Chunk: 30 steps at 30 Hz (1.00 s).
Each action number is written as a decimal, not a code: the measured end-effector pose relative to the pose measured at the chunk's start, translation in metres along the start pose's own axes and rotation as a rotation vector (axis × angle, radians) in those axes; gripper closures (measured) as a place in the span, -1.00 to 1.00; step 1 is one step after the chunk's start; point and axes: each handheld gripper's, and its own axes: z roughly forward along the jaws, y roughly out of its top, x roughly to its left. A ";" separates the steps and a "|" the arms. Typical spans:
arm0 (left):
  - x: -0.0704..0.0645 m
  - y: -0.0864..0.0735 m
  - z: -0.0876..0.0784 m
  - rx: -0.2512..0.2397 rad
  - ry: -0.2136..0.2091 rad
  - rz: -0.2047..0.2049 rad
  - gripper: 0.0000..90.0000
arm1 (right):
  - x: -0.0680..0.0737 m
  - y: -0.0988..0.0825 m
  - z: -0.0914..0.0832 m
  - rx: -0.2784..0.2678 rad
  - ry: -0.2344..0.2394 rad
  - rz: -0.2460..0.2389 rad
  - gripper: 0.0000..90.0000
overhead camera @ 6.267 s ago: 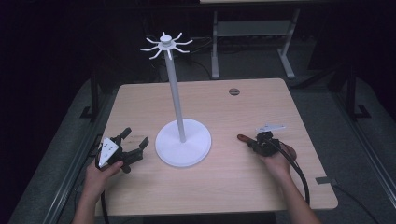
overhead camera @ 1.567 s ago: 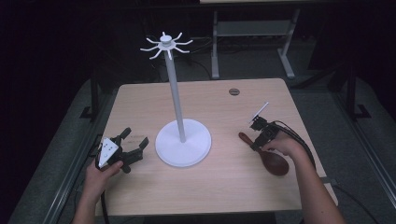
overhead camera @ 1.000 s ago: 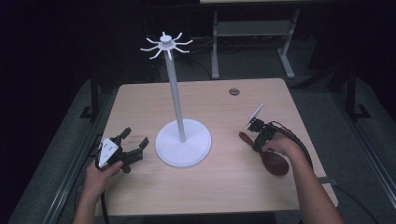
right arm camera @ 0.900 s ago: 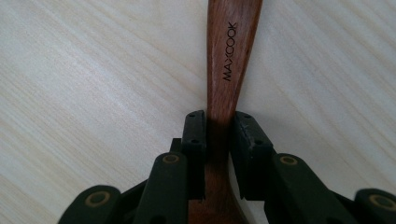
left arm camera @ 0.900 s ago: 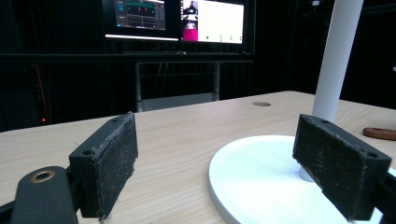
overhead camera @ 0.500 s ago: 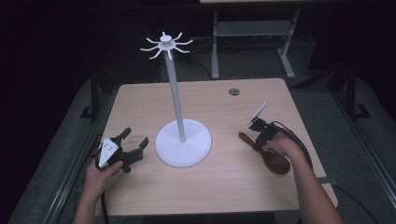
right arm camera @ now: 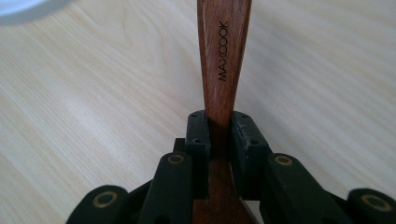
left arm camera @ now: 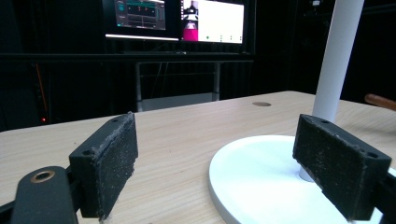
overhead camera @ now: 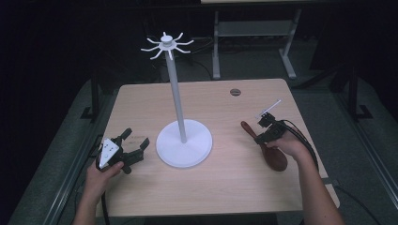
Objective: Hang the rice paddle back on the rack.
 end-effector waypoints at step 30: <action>0.000 0.000 0.000 0.004 0.000 0.004 -0.70 | -0.002 -0.038 -0.041 -0.520 0.040 0.003 0.74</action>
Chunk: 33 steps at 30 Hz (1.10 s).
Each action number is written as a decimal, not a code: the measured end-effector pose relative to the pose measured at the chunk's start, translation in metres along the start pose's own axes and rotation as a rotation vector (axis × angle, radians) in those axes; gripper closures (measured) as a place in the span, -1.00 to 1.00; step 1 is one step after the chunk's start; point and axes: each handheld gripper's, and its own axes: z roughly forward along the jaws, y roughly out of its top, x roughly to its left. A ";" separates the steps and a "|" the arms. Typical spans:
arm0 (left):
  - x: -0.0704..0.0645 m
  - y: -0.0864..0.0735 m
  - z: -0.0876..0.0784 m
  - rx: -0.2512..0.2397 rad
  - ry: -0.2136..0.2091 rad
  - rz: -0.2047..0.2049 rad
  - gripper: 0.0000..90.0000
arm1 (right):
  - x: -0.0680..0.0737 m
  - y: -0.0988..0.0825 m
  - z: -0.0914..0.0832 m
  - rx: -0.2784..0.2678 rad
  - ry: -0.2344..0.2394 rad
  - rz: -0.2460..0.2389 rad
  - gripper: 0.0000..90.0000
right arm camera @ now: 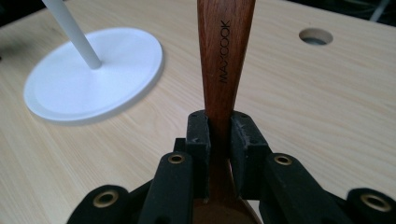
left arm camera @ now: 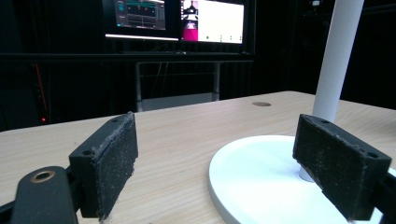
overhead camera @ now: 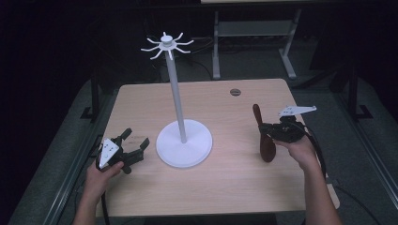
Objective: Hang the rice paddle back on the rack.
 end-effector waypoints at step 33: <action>-0.001 0.000 0.001 -0.010 0.002 -0.009 -0.70 | 0.047 0.055 -0.015 -0.237 0.234 -0.122 0.74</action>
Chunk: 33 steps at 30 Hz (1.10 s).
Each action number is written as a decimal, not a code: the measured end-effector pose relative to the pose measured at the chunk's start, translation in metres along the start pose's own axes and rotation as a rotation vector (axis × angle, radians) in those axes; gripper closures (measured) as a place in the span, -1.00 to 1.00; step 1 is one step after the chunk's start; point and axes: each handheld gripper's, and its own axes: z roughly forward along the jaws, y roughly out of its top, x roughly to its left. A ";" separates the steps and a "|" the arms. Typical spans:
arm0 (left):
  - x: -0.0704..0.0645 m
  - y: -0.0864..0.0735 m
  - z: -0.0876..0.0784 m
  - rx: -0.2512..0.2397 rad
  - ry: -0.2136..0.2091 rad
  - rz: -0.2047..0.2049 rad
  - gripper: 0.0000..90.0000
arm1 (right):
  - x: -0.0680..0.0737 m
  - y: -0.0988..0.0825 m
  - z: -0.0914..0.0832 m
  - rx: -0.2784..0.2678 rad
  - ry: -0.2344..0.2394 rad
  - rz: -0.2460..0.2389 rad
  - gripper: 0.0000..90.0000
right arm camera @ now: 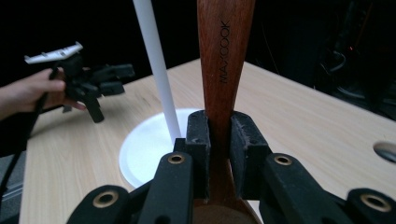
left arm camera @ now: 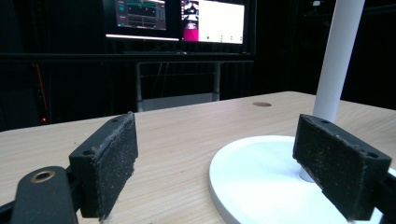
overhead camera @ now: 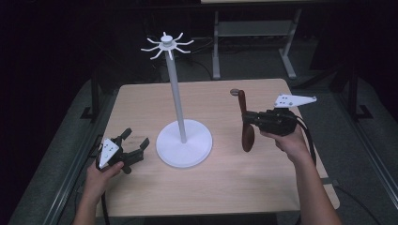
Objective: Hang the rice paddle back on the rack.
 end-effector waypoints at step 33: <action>0.000 0.000 0.000 0.006 -0.002 0.004 -0.70 | 0.033 0.088 0.013 -0.116 0.166 -0.106 0.74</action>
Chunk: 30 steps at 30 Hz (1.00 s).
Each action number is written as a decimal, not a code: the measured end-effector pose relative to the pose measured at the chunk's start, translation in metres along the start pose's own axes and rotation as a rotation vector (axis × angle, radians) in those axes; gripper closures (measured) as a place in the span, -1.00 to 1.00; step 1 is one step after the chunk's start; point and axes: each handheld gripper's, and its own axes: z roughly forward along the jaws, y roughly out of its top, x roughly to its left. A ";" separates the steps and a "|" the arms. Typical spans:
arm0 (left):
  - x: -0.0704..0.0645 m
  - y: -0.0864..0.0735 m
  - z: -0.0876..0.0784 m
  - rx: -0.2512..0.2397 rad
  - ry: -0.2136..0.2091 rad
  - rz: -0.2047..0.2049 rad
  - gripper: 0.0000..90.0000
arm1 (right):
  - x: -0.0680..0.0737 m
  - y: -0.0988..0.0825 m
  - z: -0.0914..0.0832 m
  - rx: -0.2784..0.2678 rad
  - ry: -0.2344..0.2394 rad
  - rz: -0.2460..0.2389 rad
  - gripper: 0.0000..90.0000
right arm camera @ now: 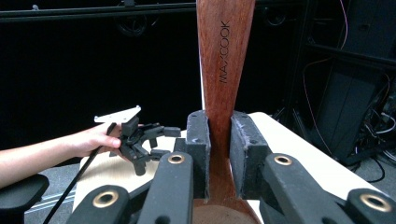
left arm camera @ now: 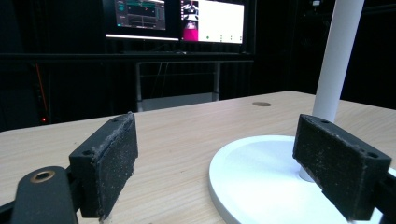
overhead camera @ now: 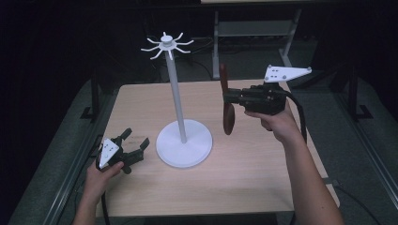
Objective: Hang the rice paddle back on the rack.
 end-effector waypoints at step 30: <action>-0.001 0.000 0.000 0.003 -0.002 0.005 -0.70 | 0.006 0.046 0.033 -0.006 0.032 -0.055 0.74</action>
